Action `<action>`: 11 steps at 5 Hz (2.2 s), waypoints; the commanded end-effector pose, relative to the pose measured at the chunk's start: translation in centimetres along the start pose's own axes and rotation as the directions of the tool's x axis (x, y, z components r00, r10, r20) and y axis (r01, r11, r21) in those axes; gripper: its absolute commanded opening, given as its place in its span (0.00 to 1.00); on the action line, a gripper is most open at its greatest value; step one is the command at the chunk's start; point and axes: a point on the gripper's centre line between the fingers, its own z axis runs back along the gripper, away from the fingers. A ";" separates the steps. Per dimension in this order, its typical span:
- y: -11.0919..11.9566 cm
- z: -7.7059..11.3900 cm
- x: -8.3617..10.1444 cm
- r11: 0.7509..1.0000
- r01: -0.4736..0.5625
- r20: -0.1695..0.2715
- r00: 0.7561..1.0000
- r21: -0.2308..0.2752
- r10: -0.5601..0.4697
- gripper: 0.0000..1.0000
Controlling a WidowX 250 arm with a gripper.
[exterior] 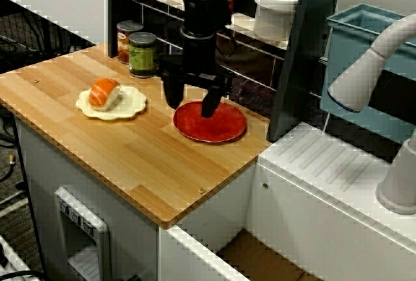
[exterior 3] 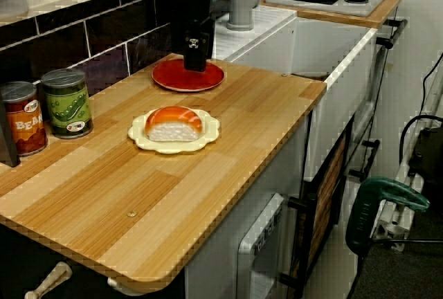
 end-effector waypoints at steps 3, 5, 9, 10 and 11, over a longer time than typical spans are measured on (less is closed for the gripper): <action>0.0 -0.3 0.3 0.998 -0.056 0.062 0.996 -0.017 0.057 0.00; -0.1 -1.6 0.1 0.997 -0.072 0.051 0.996 -0.005 0.072 0.00; 2.3 -1.0 -1.0 0.994 -0.105 0.042 0.993 -0.018 0.106 0.00; 3.3 -0.7 -1.8 0.993 -0.112 0.041 0.993 -0.026 0.113 0.00; 4.2 -0.6 -2.6 0.992 -0.120 0.044 0.992 -0.031 0.121 0.00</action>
